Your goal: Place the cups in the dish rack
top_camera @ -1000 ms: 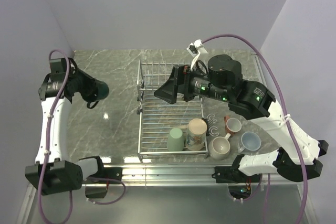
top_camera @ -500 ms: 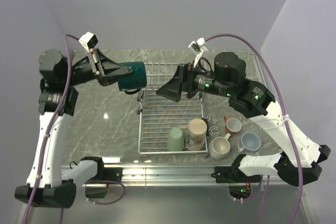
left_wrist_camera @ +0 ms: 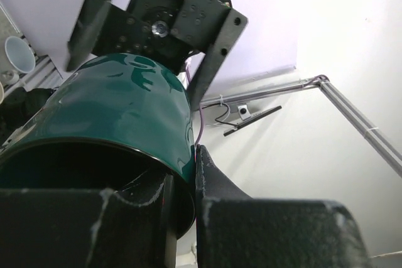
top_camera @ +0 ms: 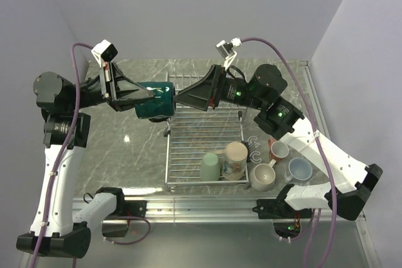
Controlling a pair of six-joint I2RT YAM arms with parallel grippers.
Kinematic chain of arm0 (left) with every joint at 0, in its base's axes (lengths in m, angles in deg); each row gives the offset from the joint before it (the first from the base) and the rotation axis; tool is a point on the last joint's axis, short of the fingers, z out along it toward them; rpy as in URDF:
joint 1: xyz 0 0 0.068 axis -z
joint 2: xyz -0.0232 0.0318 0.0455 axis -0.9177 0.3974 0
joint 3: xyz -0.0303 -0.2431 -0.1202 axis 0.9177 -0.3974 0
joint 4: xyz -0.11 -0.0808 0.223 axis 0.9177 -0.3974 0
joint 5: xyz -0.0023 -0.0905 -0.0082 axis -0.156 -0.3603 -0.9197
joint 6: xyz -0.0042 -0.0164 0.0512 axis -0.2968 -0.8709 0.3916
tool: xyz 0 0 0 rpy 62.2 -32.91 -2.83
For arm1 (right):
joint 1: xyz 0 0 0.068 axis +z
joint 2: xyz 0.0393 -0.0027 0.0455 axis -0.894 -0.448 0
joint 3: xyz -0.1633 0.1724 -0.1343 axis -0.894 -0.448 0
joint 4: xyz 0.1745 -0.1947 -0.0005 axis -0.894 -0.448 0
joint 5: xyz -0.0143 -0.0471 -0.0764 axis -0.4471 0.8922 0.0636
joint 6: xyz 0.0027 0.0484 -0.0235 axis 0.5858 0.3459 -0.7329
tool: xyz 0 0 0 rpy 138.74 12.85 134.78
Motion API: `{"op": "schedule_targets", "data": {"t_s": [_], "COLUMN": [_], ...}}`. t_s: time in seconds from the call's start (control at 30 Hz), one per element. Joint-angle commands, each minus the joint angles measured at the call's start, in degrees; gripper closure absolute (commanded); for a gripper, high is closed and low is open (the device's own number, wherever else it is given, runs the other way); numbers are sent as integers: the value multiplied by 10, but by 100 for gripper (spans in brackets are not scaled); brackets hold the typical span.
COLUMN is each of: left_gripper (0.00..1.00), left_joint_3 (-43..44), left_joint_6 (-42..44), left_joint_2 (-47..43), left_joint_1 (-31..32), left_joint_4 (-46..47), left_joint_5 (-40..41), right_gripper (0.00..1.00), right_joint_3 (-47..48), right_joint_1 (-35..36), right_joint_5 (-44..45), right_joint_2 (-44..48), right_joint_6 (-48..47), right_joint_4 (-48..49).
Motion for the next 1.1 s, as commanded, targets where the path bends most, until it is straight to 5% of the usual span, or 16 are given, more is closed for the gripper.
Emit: {"op": "schedule_targets", "data": {"t_s": [0.0, 0.37, 0.67, 1.07], "left_gripper": [100, 100, 99, 99], "left_joint_3": [-3, -24, 42, 8], "left_joint_6": [-41, -42, 49, -20], "left_joint_2": [-3, -3, 3, -7], "left_joint_1": [1, 1, 0, 1], "left_joint_4": [70, 84, -59, 42], "left_joint_5": [6, 2, 2, 7], "right_gripper": [0, 0, 0, 0], "right_joint_3": [-4, 7, 29, -23], "right_joint_1": [0, 18, 16, 17], "right_joint_5": [-57, -31, 94, 14], "right_joint_2": [-5, -27, 5, -5], "right_joint_6": [75, 58, -90, 6], "right_joint_4": [178, 132, -96, 78]}}
